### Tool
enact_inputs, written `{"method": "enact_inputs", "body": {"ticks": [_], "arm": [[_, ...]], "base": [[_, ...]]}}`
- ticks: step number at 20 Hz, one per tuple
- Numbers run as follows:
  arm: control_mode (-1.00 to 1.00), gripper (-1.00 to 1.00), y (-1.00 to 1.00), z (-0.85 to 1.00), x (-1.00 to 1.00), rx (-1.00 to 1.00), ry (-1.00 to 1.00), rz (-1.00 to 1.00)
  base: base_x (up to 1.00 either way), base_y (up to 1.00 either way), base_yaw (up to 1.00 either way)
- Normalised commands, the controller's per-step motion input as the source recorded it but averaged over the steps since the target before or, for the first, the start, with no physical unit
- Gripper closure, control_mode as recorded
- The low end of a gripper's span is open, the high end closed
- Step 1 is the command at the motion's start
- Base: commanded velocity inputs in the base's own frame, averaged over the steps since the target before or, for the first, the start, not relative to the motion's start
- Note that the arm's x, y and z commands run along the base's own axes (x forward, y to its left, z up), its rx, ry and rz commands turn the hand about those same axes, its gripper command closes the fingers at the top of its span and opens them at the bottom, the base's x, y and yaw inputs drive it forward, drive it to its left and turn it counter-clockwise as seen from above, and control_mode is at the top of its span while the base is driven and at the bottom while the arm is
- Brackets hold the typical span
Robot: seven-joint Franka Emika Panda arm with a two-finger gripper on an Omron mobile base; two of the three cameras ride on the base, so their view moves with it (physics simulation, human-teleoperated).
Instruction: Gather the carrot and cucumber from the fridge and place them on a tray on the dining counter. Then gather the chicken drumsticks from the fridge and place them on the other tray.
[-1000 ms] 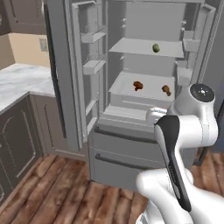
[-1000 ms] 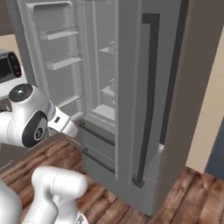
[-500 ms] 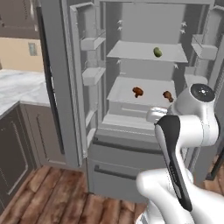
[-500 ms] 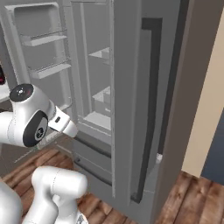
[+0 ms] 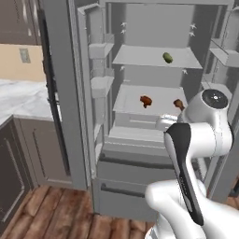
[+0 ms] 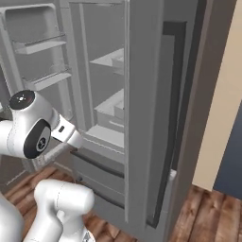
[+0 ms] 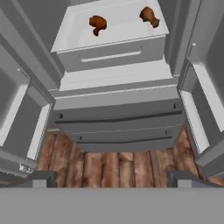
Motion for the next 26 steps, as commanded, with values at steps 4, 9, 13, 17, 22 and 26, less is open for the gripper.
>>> {"method": "enact_inputs", "body": {"ticks": [4, 9, 13, 17, 22, 26], "arm": [[1.00, -1.00, 0.00, 0.00, 0.00, 0.00, 0.00, 0.00], [1.00, -1.00, 0.00, 0.00, 0.00, 0.00, 0.00, 0.00], [1.00, -1.00, 0.00, 0.00, 0.00, 0.00, 0.00, 0.00], [1.00, -1.00, 0.00, 0.00, 0.00, 0.00, 0.00, 0.00], [1.00, -1.00, 0.00, 0.00, 0.00, 0.00, 0.00, 0.00], [1.00, -1.00, 0.00, 0.00, 0.00, 0.00, 0.00, 0.00]], "base": [[0.37, 0.14, -0.18], [0.44, 0.30, -0.19], [0.42, 0.29, -0.19], [0.36, 0.09, -0.15], [0.41, 0.14, -0.15], [0.34, 0.22, -0.16]]}}
